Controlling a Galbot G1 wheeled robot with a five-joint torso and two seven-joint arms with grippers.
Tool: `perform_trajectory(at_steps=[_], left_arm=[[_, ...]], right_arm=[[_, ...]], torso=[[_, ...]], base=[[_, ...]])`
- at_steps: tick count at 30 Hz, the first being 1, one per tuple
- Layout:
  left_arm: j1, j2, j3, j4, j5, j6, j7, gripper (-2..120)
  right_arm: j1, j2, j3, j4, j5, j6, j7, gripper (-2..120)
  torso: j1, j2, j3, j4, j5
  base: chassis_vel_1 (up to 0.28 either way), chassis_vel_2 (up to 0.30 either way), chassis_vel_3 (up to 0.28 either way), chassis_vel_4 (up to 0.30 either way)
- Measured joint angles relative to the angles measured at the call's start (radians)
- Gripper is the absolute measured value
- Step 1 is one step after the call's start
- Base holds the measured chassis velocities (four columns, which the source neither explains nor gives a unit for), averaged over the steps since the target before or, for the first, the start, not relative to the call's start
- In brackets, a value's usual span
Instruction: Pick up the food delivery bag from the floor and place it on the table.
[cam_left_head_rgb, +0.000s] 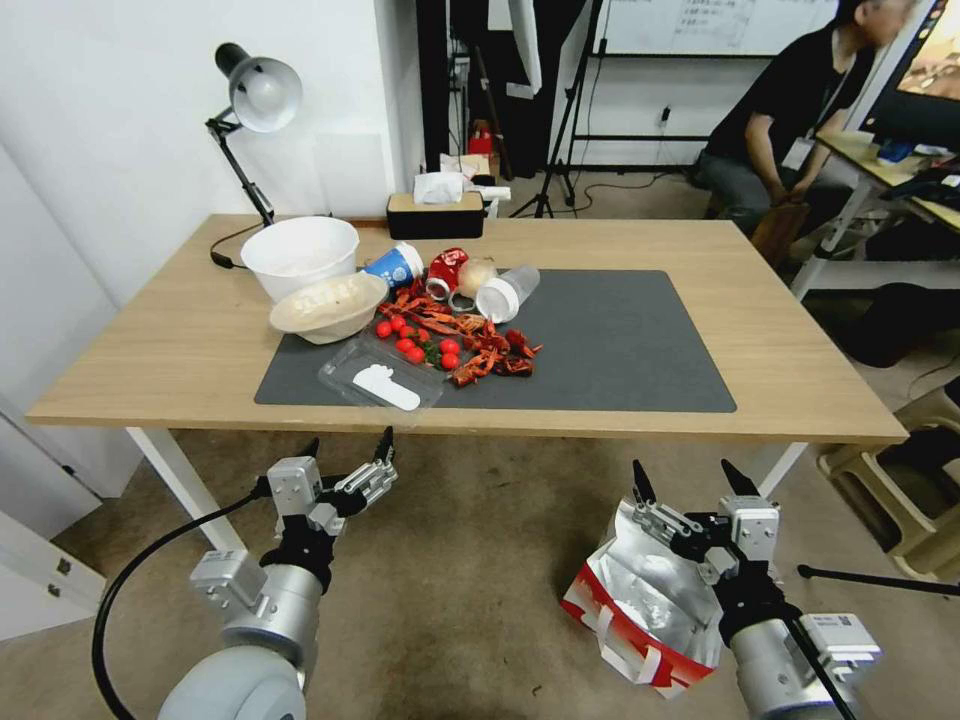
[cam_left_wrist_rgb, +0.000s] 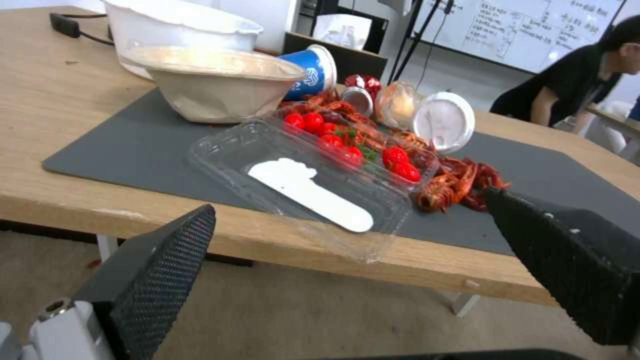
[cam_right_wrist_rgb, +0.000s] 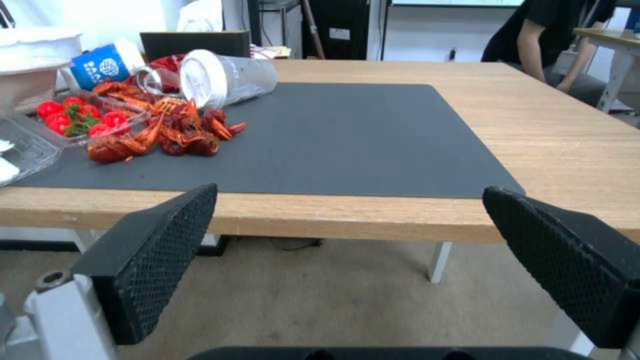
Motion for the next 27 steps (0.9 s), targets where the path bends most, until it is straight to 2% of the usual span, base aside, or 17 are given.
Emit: perform_trajectory(at_steps=[16,23,27], left_arm=[[0.006,-0.005,-0.001,0.015,-0.012,-0.049,0.011,100],[0.005,-0.001,-0.001,0.015,-0.013,-0.042,0.006,100],[0.005,-0.001,-0.001,0.015,-0.013,-0.038,0.006,100]], right_arm=[[-0.003,0.000,-0.005,-0.002,-0.010,0.007,0.000,100],[-0.003,0.000,-0.006,-0.004,-0.013,0.009,-0.001,100],[-0.005,0.000,-0.006,-0.004,-0.015,0.010,-0.001,100]], torso=[[0.000,0.000,0.000,0.0000,-0.0001],[-0.001,-0.001,-0.001,0.0000,0.0000],[-0.007,-0.017,-0.009,0.0000,0.0000]], base=[[0.000,0.000,0.000,0.000],[0.000,0.000,0.000,0.000],[0.000,0.000,0.000,0.000]])
